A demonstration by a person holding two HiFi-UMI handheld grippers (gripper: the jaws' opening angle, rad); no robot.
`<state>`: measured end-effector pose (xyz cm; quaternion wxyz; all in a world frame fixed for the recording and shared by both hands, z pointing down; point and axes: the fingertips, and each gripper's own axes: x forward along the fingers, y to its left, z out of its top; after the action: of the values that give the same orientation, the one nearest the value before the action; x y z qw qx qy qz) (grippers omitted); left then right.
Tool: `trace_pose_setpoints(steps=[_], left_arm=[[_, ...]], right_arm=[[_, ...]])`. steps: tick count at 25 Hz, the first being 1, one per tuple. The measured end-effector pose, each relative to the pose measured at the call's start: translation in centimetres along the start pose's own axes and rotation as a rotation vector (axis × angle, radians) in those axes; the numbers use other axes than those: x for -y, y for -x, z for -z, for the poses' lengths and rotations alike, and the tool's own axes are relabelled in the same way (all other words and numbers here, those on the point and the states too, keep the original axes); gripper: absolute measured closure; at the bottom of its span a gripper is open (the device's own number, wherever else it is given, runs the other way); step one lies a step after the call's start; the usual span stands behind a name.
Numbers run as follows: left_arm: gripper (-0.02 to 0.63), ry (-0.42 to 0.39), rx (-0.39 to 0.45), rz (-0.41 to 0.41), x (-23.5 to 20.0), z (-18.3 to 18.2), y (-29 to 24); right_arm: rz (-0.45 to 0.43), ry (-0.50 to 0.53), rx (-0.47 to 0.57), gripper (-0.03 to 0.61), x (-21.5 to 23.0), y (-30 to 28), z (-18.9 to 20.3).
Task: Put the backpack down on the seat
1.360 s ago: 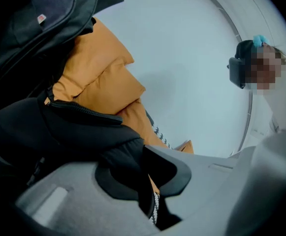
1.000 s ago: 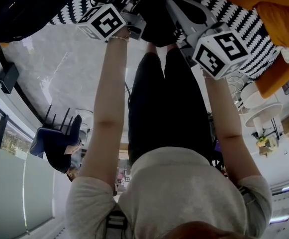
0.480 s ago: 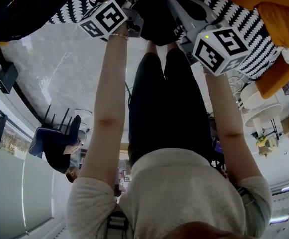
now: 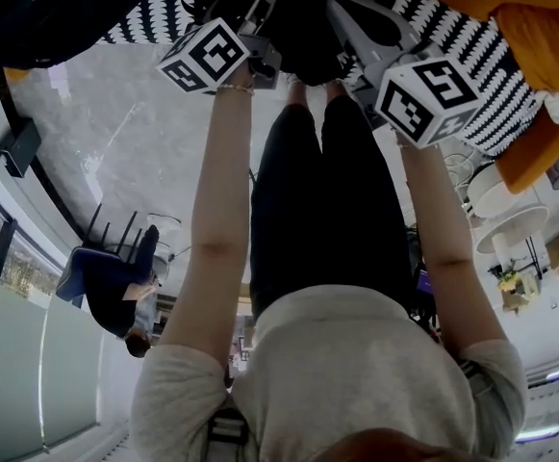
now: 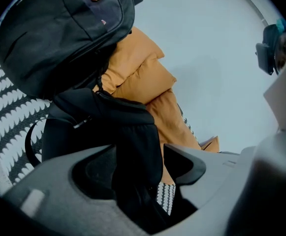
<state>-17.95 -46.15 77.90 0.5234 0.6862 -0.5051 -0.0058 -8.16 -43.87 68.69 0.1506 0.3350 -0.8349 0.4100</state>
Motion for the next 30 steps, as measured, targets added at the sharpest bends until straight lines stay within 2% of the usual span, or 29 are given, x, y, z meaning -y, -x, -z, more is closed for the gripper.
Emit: trace_pose_setpoints(steps=[5,8,13,22,27,30], left_arm=[[0.330,0.065,0.005,0.095,1.8,0.4,2.0],[0.331,0.046,0.027,0.102,3.1,-0.5,3.3],[0.331,0.061,0.043,0.196,6.8,-0.7,6.1],[0.335,0.036,0.104,0.287,14.2,-2.1,11.7],[0.406,-0.002,0.111,0.371,18.2,-3.5,14.8],[0.492,-0.056,0.115,0.405,20.9,-4.8,16.7]], right_arm=[[-0.027,-0.023,0.026,0.575,-2.0,1.2,-0.7],[-0.030,-0.012,0.051,0.575,-2.8,2.3,-1.7],[-0.044,-0.018,0.089,0.575,-4.8,4.4,-3.2],[-0.076,0.027,0.135,0.575,-9.5,8.4,-5.9],[-0.087,0.042,0.165,0.575,-12.0,10.5,-7.8],[-0.099,0.063,0.167,0.575,-14.0,11.9,-8.8]])
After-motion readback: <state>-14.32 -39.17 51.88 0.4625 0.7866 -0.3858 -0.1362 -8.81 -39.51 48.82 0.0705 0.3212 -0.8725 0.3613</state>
